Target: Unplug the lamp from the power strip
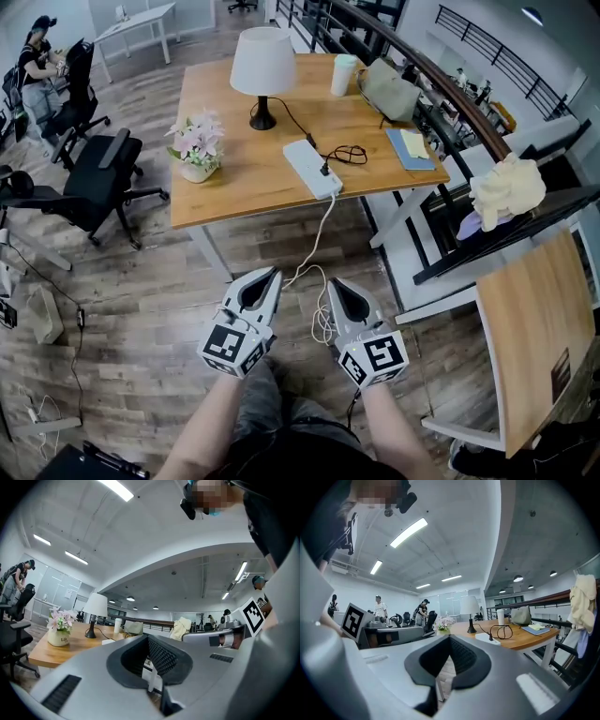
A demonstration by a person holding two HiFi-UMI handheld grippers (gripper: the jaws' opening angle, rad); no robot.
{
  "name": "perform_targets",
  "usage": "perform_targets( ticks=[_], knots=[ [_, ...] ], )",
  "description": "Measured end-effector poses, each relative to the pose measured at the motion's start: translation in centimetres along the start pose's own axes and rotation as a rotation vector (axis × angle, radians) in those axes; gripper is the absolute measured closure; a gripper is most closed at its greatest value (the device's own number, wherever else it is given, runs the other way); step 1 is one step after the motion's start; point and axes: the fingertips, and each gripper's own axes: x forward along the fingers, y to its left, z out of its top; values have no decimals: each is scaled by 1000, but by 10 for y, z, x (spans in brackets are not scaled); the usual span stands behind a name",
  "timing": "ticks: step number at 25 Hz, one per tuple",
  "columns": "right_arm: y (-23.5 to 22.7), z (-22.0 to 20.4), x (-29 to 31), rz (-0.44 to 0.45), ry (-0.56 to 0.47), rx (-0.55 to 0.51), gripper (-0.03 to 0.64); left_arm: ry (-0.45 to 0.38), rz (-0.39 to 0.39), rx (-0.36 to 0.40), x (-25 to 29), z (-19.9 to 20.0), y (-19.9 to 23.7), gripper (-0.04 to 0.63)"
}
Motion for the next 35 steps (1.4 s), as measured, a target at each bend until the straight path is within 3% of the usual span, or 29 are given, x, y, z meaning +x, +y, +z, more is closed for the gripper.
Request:
perform_targets(
  ticks=[4,21,35],
  knots=[
    [-13,-2,20,-19,12,2,609,16,-3,0,21,-7,17,598],
    [-69,2,135,-114,36,41,609,67,-148,-4,125,-2,92,598],
    [-103,1,176,-206,41,48,609,104,-274,-17,175,-12,115,598]
  ],
)
